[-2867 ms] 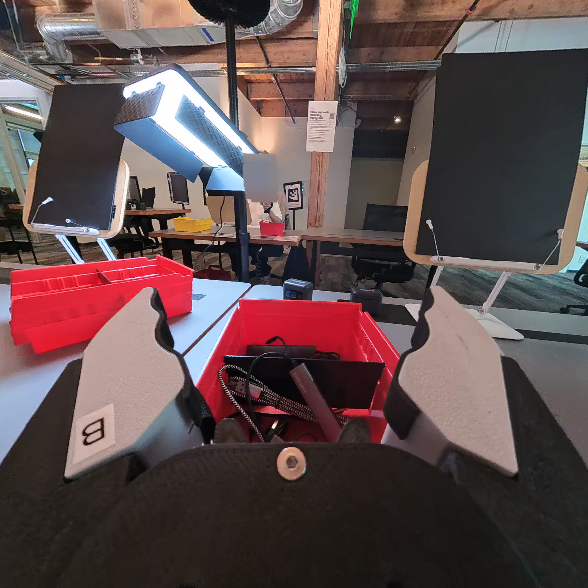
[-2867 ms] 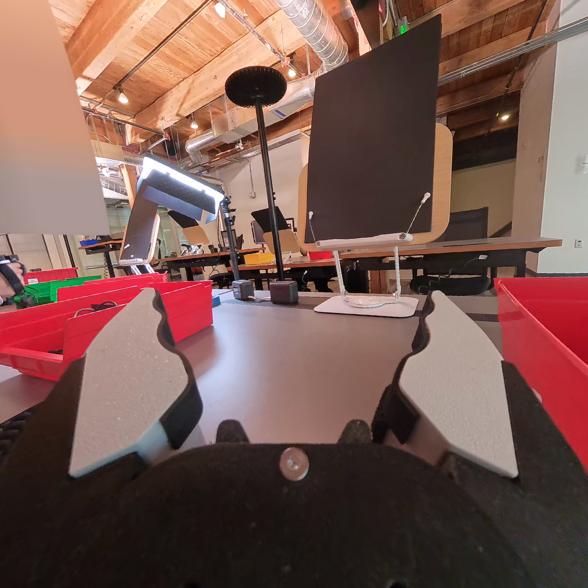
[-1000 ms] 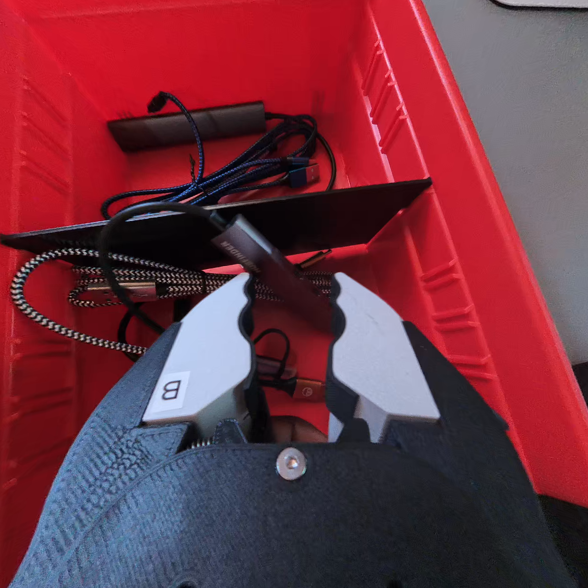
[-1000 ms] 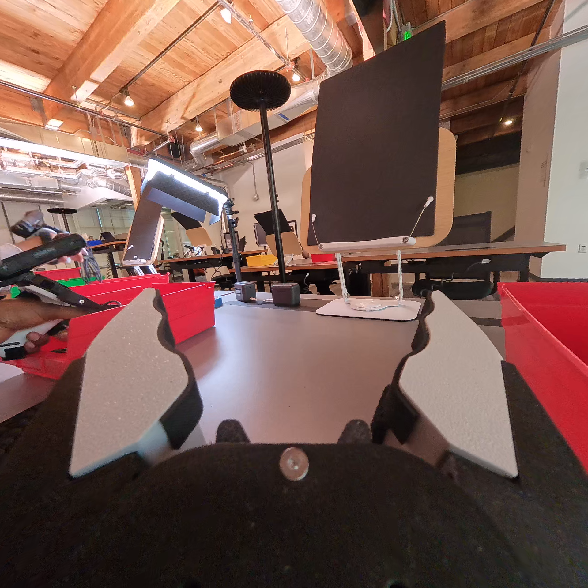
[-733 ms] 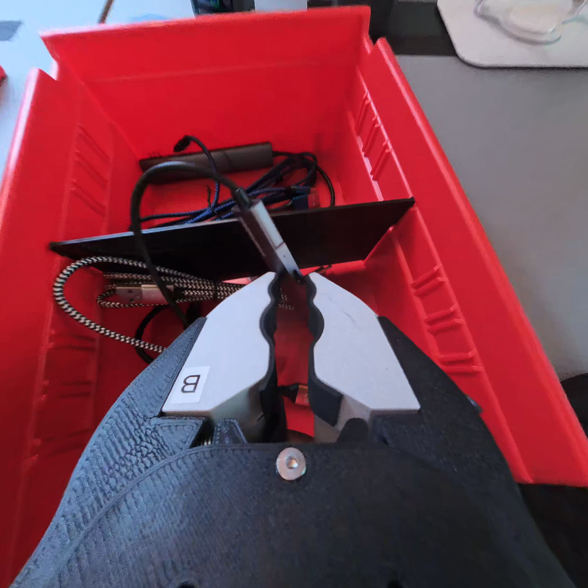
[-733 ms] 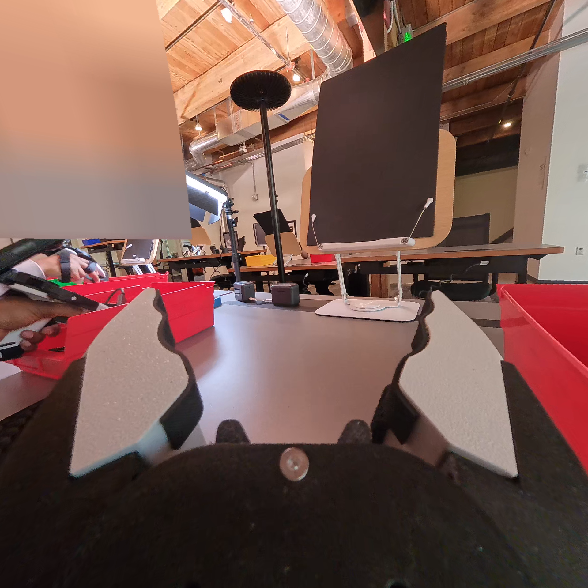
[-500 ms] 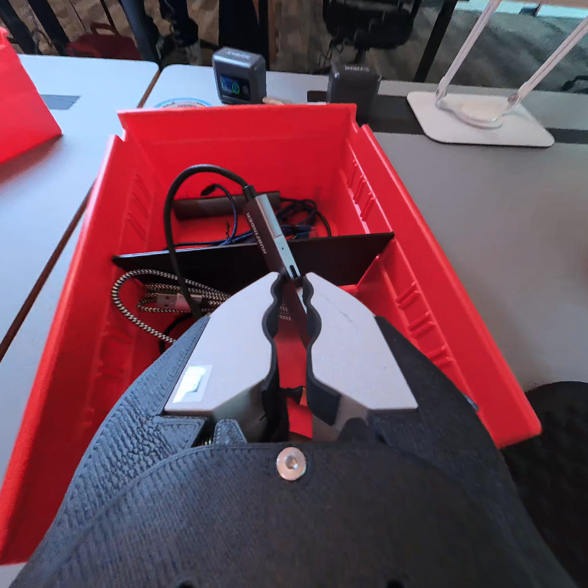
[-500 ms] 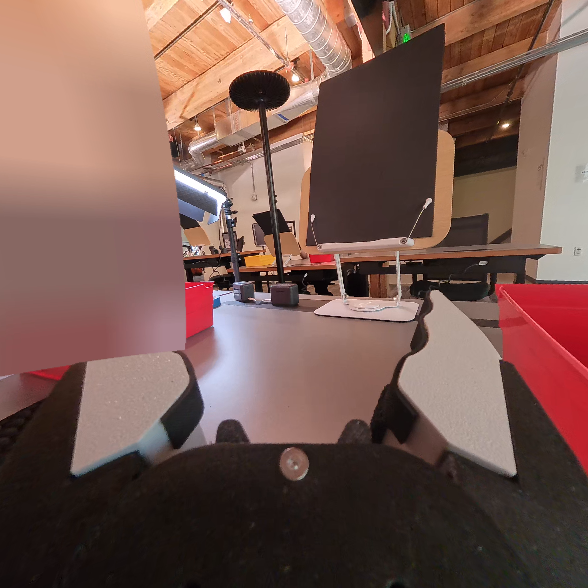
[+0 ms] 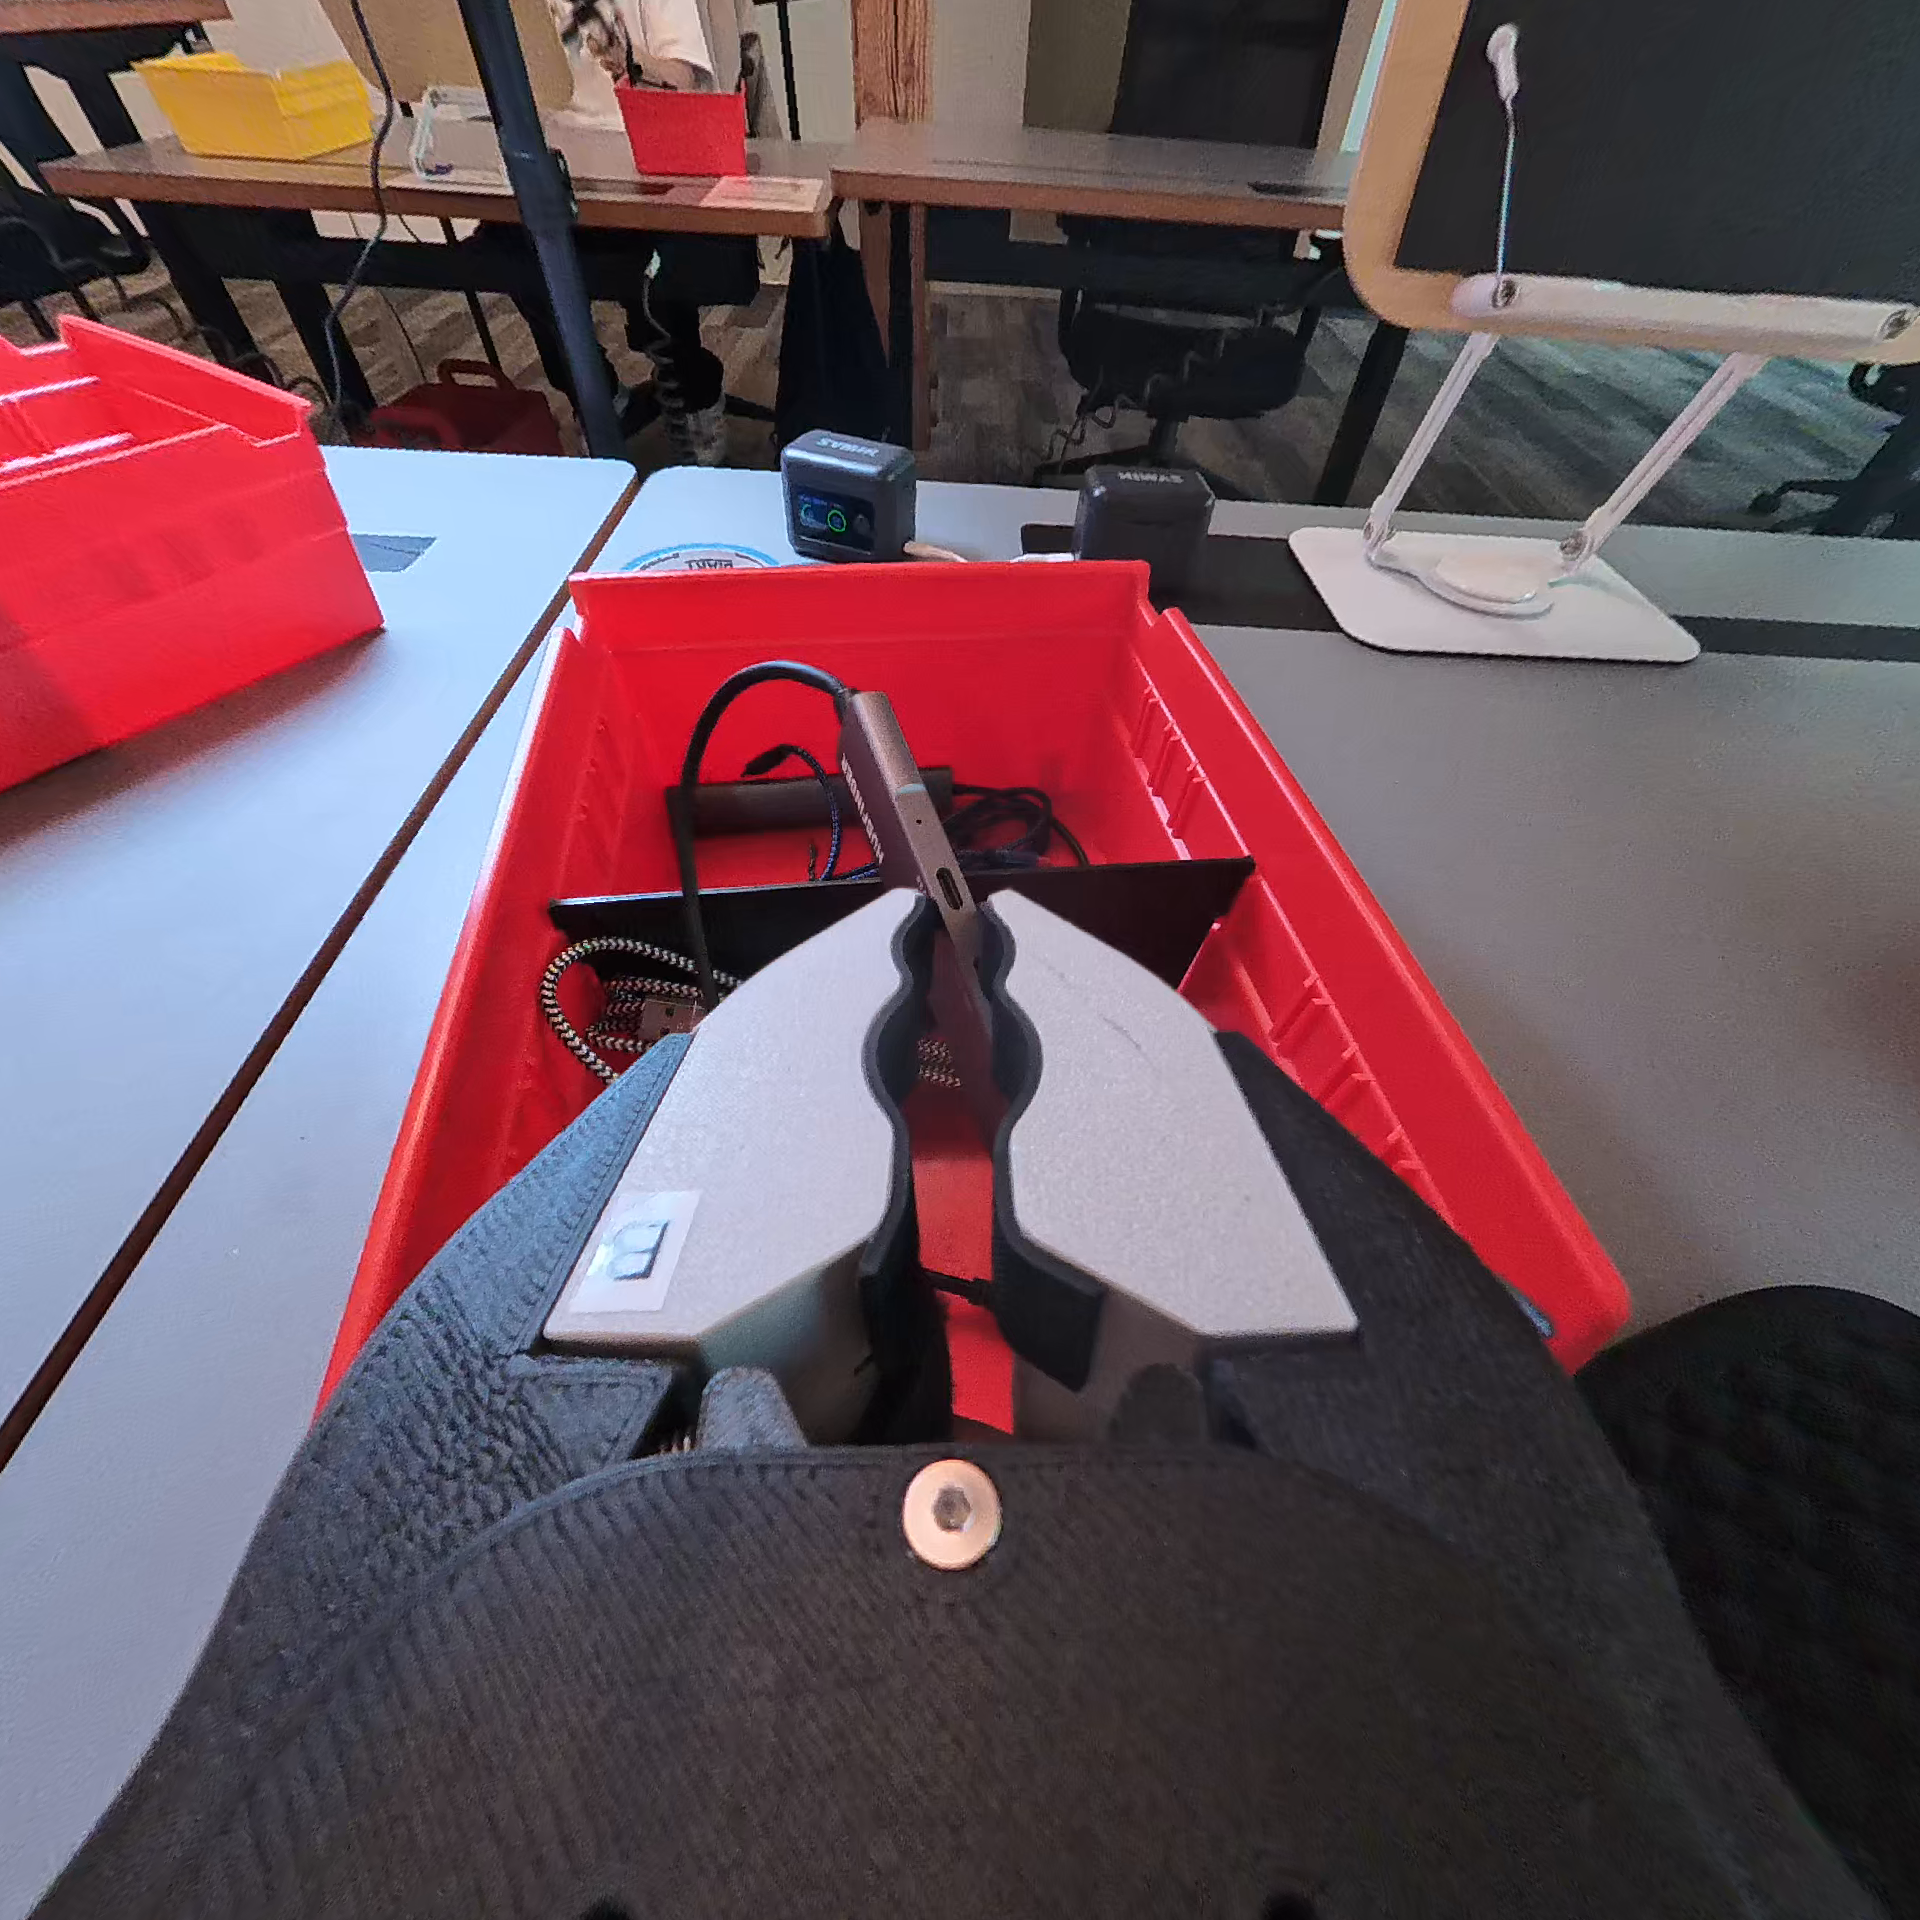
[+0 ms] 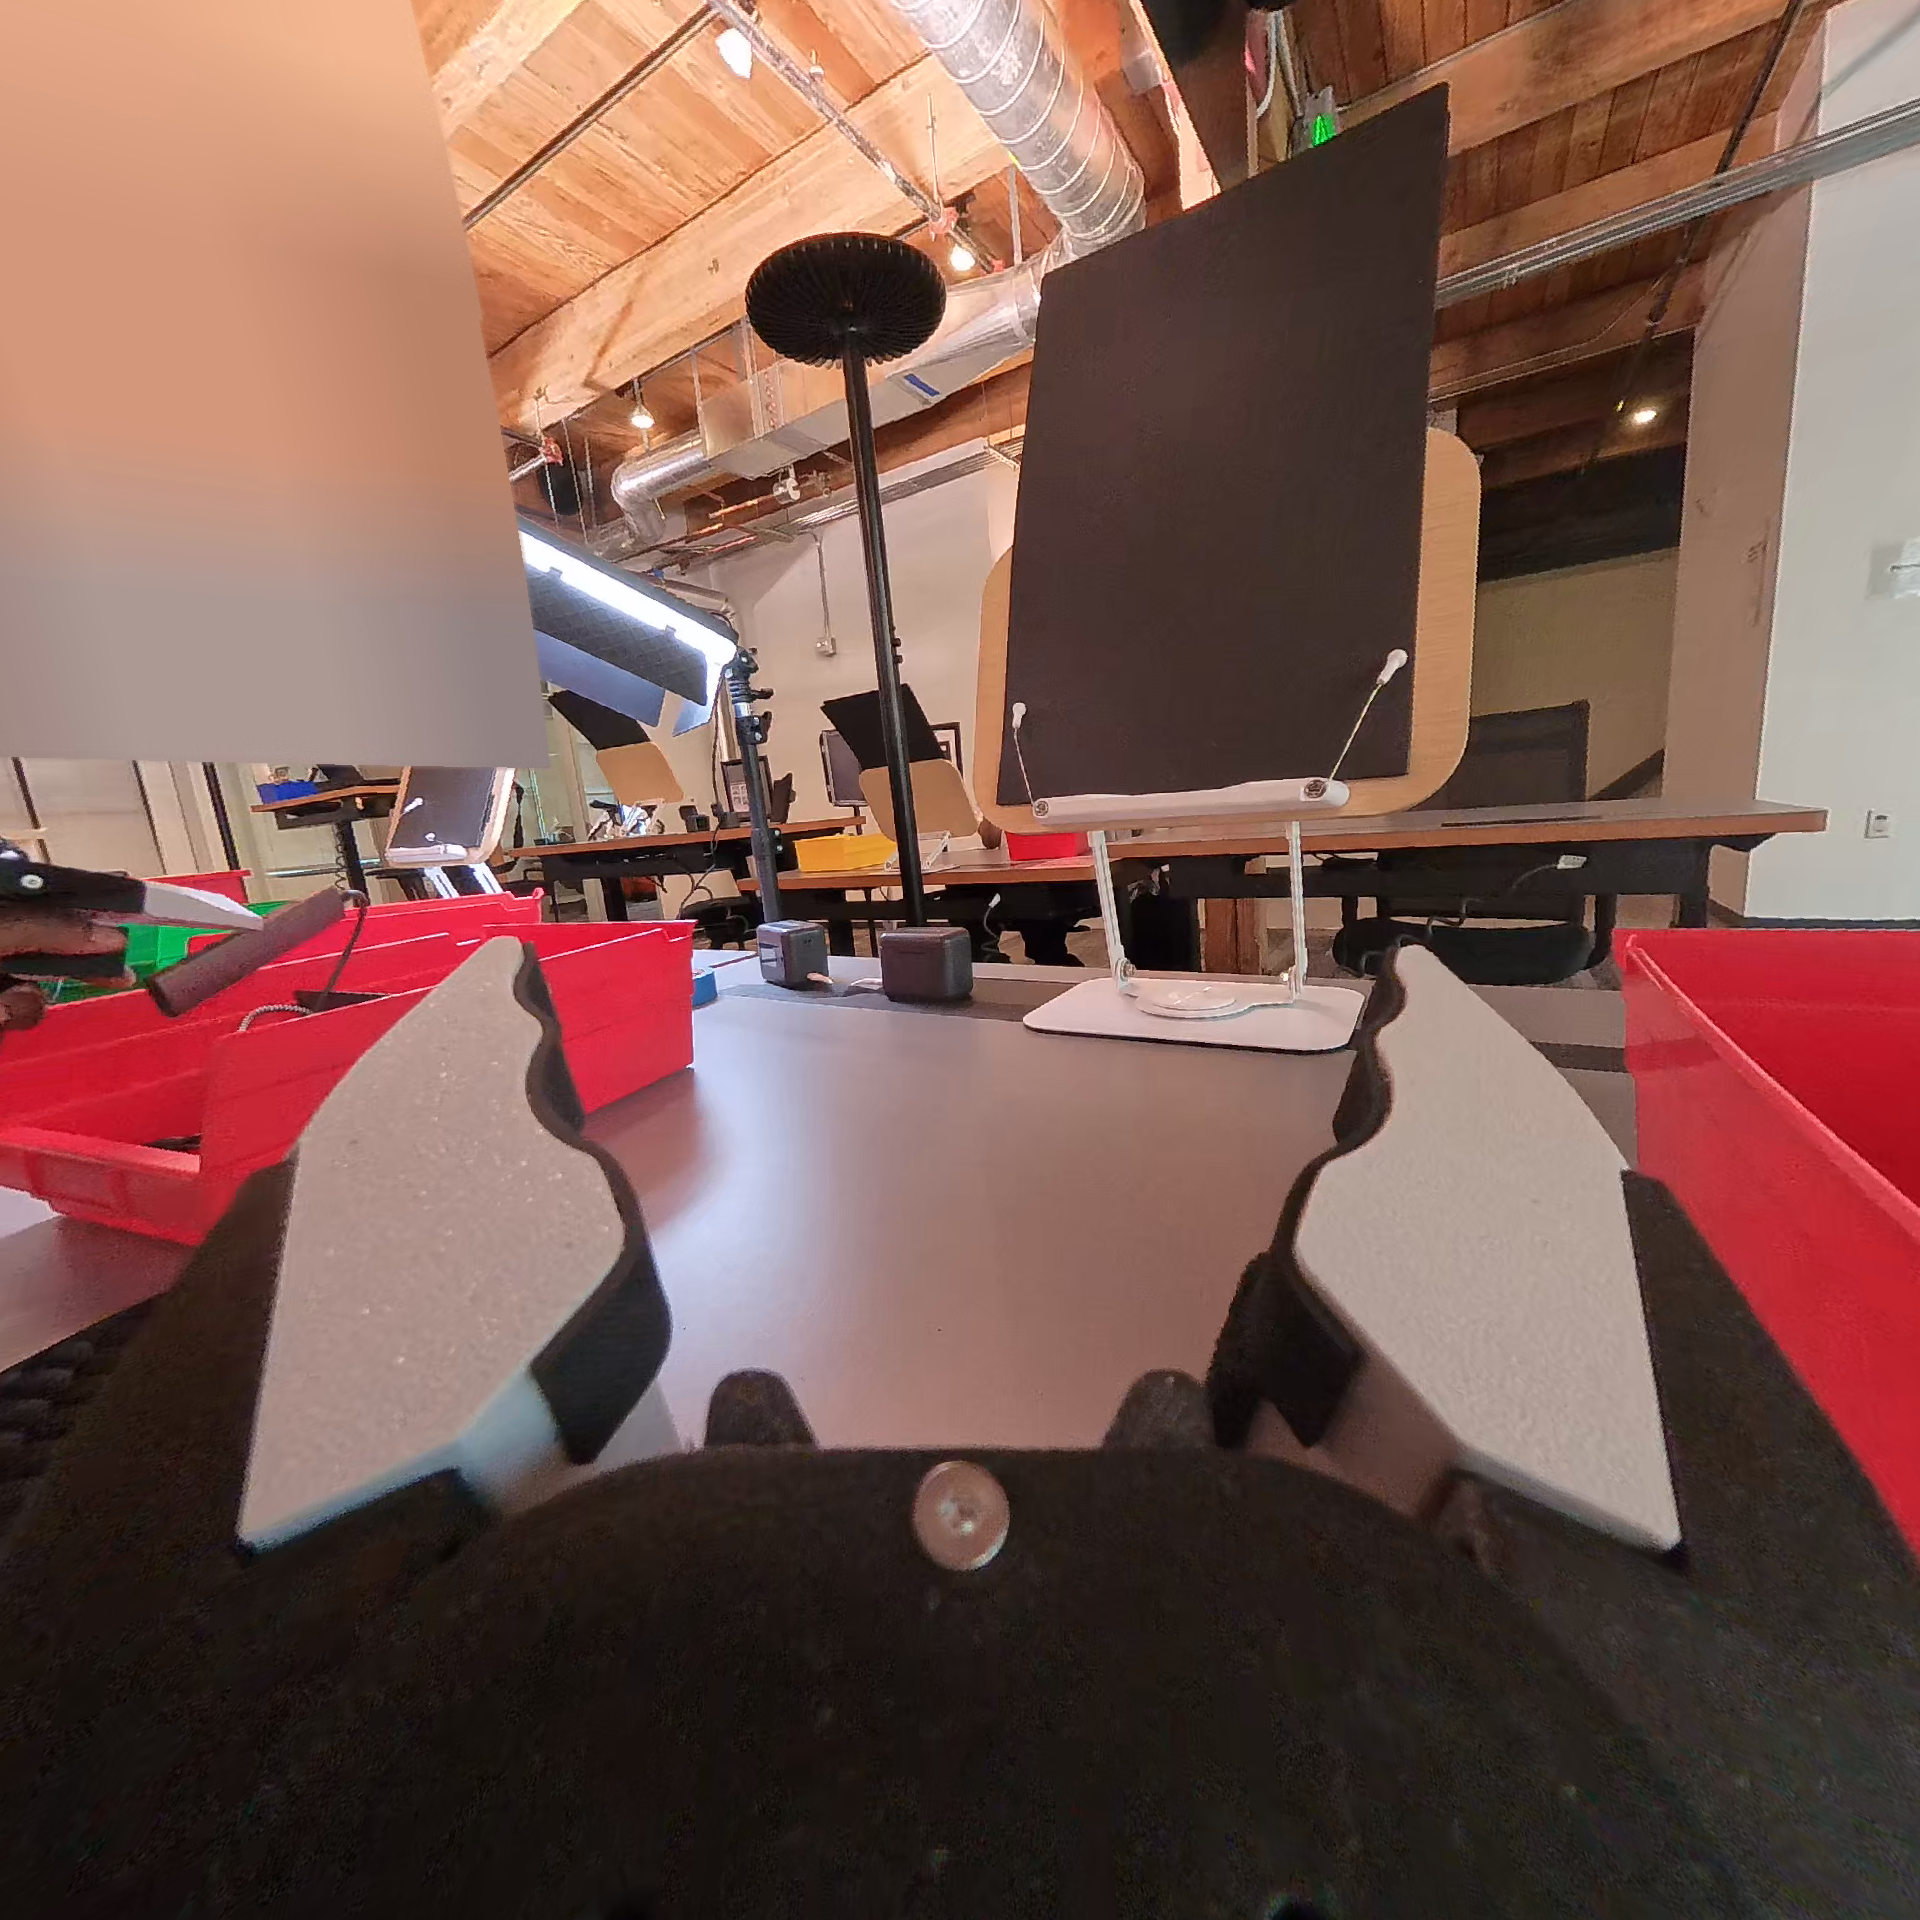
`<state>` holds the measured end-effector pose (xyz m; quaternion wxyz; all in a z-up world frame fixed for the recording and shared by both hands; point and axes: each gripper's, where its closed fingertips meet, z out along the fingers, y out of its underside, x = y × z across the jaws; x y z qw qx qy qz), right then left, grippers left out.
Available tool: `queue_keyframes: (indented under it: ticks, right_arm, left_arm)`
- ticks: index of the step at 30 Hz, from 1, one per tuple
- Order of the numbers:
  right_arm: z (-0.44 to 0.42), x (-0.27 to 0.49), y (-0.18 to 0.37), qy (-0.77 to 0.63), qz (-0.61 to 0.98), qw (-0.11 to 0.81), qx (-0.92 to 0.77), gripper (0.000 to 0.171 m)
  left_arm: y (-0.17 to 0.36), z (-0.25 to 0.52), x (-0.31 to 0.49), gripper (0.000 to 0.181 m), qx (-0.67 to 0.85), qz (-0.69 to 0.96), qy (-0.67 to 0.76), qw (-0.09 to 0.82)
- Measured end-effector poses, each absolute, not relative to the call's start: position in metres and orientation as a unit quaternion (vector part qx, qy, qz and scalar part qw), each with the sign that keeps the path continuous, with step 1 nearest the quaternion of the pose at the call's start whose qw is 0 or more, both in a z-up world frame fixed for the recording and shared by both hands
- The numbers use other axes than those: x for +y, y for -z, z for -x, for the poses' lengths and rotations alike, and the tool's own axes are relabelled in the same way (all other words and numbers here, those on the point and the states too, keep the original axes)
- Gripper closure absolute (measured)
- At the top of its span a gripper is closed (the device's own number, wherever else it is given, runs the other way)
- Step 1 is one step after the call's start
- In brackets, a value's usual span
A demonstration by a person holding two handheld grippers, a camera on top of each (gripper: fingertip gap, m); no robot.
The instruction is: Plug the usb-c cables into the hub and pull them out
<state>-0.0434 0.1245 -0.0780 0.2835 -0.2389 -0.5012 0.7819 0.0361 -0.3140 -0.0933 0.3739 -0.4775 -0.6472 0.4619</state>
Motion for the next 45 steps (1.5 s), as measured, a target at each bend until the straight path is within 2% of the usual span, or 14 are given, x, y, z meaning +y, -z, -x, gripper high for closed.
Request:
queue_keyframes:
  ticks: [20, 21, 25, 31, 42, 45]
  right_arm:
    - [0.044, 0.125, 0.078, -0.782, 0.241, 0.285, -0.500, 0.032]
    - [0.044, 0.125, 0.078, -0.782, 0.241, 0.285, -0.500, 0.032]
    - [0.044, 0.125, 0.078, -0.782, 0.241, 0.285, -0.499, 0.032]
    - [0.043, 0.125, 0.078, -0.782, 0.239, 0.286, -0.499, 0.032]
    - [0.040, 0.118, 0.079, -0.768, 0.223, 0.301, -0.519, 0.033]
    - [0.041, 0.113, 0.081, -0.759, 0.220, 0.300, -0.534, 0.033]
  left_arm:
    - [0.045, -0.060, -0.314, 0.176, -0.590, 0.432, -0.544, 0.411]
    - [0.042, -0.061, -0.313, 0.181, -0.585, 0.431, -0.549, 0.413]
    - [0.025, -0.066, -0.307, 0.181, -0.559, 0.415, -0.564, 0.445]
    - [0.048, -0.062, -0.310, 0.181, -0.587, 0.453, -0.541, 0.398]
    - [0.074, -0.045, -0.309, 0.137, -0.603, 0.540, -0.499, 0.309]
    - [0.077, -0.042, -0.312, 0.130, -0.603, 0.563, -0.493, 0.278]
